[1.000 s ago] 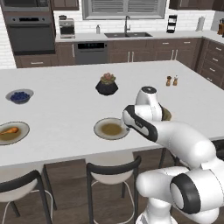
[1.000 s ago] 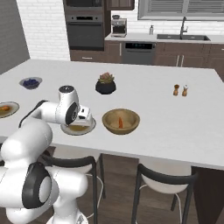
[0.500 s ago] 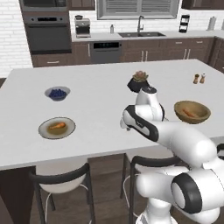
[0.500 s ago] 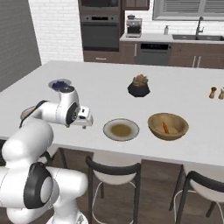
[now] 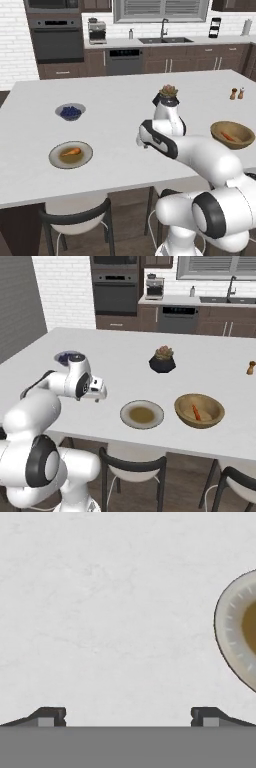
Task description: Pick the chicken drumstick and carrot from their plates and place them in the bowl. Then put the bowl in the fridge.
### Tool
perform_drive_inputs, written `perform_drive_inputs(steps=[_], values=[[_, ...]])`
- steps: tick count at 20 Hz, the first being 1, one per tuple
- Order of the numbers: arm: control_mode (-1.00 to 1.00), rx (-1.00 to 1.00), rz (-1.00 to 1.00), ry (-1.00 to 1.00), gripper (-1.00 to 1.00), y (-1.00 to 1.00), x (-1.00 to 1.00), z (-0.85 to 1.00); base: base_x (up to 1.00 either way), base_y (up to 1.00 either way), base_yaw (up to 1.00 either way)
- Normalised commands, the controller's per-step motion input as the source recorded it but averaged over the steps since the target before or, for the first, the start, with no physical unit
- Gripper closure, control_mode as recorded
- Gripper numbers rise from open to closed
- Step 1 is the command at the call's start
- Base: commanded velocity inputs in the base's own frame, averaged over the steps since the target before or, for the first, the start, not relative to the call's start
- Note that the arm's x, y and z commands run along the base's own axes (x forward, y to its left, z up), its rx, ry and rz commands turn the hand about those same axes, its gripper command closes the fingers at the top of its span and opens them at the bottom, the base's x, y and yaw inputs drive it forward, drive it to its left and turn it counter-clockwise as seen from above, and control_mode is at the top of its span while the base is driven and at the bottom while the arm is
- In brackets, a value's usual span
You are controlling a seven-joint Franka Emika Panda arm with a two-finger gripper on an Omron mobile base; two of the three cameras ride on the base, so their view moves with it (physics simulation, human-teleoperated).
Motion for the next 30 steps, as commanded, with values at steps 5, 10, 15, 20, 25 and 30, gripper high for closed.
perform_drive_inputs(steps=[5,10,15,20,25,30], values=[[-1.00,0.00,0.00,0.00,-1.00,0.36,0.18,0.00,0.00,0.00,0.00],[-1.00,0.00,0.00,-0.01,-1.00,0.97,0.83,0.00,0.00,0.00,0.00],[-1.00,0.00,0.02,0.00,-1.00,1.00,0.65,0.00,0.00,0.00,0.00],[-1.00,0.00,0.26,0.01,-1.00,0.94,0.10,0.02,0.00,0.00,0.00],[-1.00,0.00,0.41,0.00,-1.00,0.76,0.01,0.00,0.00,0.00,0.00],[-1.00,-0.02,0.52,0.00,-1.00,0.19,0.00,0.00,0.00,0.00,0.00]])
